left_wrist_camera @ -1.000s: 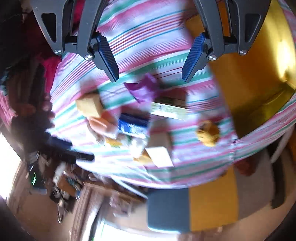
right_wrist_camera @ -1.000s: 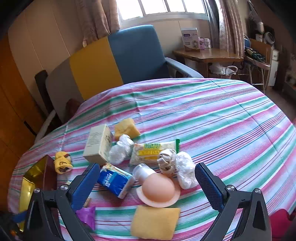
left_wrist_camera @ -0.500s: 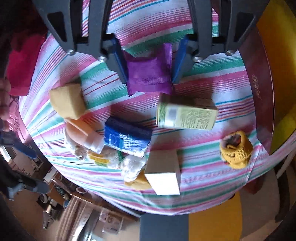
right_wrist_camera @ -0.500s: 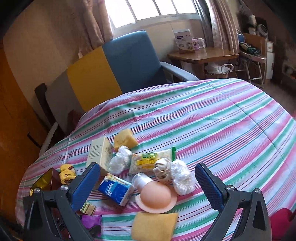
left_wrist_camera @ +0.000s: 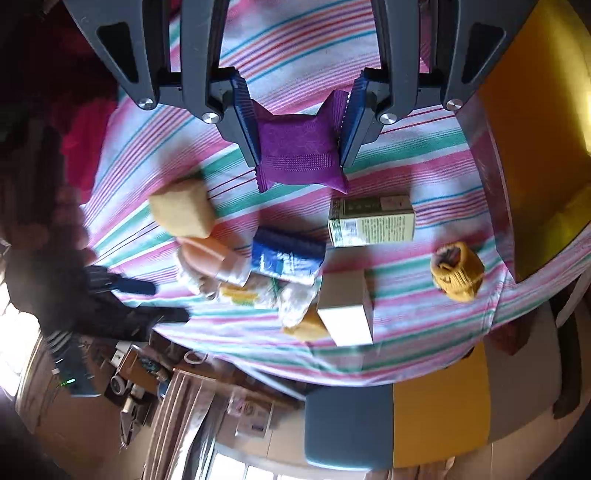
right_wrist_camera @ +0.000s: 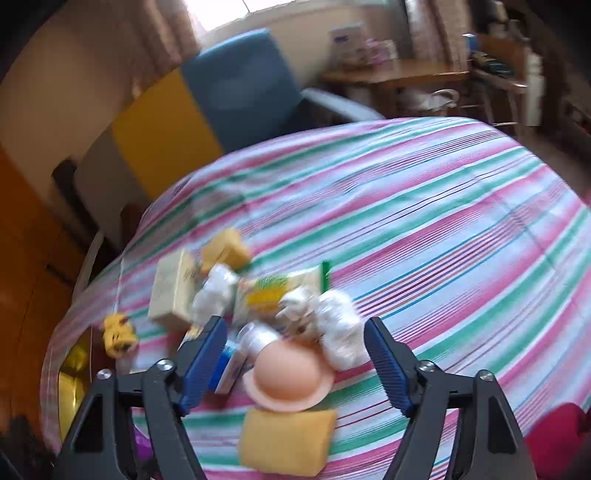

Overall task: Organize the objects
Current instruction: 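Grasp the purple pouch with the left tool and carry it over the tray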

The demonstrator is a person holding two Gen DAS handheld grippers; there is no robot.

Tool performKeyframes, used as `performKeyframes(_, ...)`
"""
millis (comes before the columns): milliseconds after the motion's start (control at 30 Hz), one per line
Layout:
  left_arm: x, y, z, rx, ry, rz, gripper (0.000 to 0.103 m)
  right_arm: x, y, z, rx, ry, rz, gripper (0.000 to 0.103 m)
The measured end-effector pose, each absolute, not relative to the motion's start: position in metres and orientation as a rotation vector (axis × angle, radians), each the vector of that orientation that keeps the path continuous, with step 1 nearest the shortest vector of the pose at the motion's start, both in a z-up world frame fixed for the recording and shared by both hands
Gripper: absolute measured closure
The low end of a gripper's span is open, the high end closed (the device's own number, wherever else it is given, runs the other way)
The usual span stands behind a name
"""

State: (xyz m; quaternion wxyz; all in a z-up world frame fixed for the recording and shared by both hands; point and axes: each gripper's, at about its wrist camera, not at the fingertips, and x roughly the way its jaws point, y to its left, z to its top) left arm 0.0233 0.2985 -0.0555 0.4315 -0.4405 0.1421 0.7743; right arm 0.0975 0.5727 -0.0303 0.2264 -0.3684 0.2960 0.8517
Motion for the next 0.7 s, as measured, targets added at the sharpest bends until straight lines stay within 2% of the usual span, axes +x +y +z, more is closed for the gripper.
performKeyframes(67,0.025,0.293,-0.051,-1.093,0.335,1.934,0.06,0.09,0.565,-0.034,-1.076,0.796,2.389,0.032)
performKeyframes(433,0.014,0.245,-0.027,-1.084,0.214,1.984,0.06,0.05,0.533,-0.082,-1.409,0.436,2.315,0.033)
performKeyframes(633,-0.022,0.186,-0.015,-1.098,0.132,2.131,0.06,0.047,0.532,-0.09,-1.44,0.31,2.279,0.054)
performKeyframes(700,-0.043,0.16,-0.014,-1.115,0.13,2.228,0.06,0.049,0.532,-0.09,-1.433,0.307,2.279,0.056)
